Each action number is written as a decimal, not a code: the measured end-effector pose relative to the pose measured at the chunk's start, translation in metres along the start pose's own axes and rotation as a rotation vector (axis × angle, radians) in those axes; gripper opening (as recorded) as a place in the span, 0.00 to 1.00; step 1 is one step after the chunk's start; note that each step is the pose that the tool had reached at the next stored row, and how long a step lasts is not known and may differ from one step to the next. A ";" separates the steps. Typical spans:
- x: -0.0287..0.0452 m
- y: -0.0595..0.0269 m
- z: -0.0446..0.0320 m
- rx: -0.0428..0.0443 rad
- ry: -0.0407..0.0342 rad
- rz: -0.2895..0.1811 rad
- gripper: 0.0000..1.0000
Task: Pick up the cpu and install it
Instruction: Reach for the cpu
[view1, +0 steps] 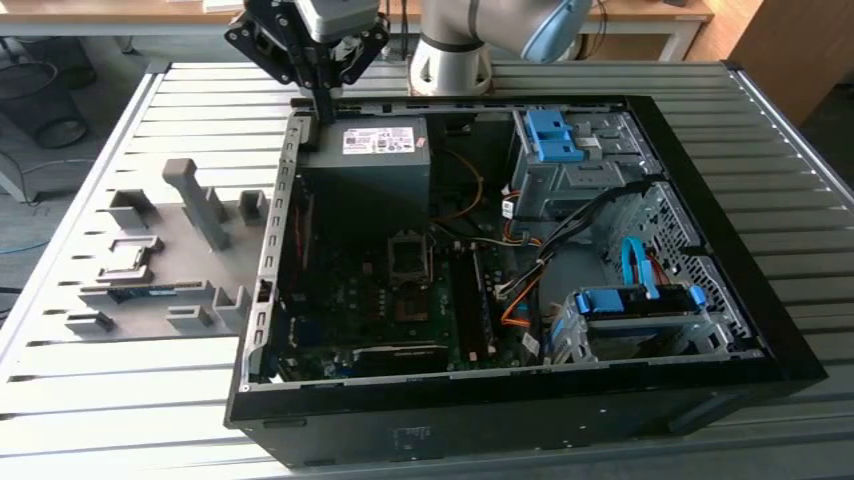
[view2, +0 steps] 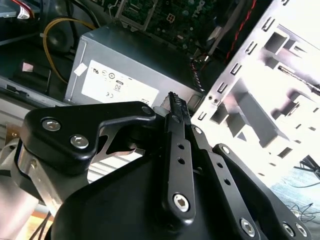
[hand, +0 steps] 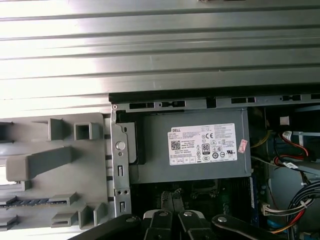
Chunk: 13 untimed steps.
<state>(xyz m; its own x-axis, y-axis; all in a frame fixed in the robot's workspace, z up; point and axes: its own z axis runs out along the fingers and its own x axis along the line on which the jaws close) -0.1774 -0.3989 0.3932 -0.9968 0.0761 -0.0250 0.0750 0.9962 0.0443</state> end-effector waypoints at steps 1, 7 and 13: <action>0.0017 -0.0001 0.0000 0.0000 0.0000 0.000 0.10; 0.0105 -0.0008 -0.0002 -0.0001 -0.0001 0.000 0.10; 0.0179 -0.0013 -0.0003 -0.0001 -0.0001 0.000 0.10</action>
<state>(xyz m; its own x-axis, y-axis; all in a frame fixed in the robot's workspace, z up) -0.1954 -0.3989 0.3931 -0.9968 0.0762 -0.0251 0.0750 0.9962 0.0444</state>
